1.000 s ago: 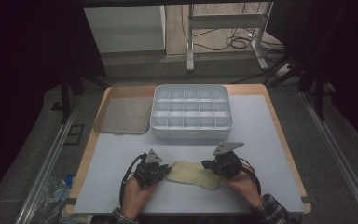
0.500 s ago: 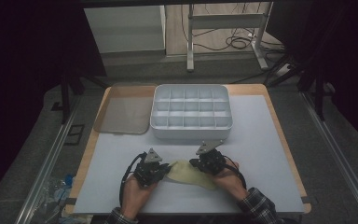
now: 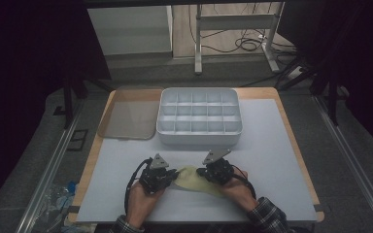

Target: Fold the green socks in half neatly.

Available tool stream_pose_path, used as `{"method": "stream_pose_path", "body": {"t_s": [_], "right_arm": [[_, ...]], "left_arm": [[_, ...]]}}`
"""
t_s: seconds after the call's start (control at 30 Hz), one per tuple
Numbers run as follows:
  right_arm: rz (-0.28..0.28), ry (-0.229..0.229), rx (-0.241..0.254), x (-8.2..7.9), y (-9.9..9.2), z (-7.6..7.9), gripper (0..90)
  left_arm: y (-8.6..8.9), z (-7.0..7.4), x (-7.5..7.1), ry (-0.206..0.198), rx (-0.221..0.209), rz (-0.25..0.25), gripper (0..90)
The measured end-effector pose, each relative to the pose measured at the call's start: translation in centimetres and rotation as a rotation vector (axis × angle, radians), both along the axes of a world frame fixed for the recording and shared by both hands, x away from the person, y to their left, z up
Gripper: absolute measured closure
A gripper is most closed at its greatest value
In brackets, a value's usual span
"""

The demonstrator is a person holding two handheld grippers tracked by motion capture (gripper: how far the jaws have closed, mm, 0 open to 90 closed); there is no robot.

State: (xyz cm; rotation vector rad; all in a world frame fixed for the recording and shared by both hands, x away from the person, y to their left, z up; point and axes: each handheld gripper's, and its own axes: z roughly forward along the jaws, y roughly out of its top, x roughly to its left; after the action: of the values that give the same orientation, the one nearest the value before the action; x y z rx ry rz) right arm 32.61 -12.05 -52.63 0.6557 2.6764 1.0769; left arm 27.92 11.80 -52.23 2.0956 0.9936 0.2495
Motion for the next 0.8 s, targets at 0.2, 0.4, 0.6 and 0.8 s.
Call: {"method": "stream_pose_path", "body": {"t_s": [0.2,0.4,0.6,0.8], "right_arm": [[0.019,0.009,0.001,-0.7,0.2,0.0,89.4],[0.039,0.018,0.007,-1.5,0.2,-0.1,89.4],[0.055,0.03,0.018,-2.2,0.1,-0.1,89.4],[0.074,0.033,0.02,-3.0,0.2,-0.1,89.4]], "left_arm": [[0.0,0.0,0.0,-0.002,-0.001,0.0,82.9],[0.0,0.0,0.0,-0.006,-0.001,-0.003,82.9],[0.0,0.1,0.0,-0.006,-0.002,-0.004,82.9],[-0.2,0.2,-0.1,-0.012,0.0,-0.008,82.9]]}}
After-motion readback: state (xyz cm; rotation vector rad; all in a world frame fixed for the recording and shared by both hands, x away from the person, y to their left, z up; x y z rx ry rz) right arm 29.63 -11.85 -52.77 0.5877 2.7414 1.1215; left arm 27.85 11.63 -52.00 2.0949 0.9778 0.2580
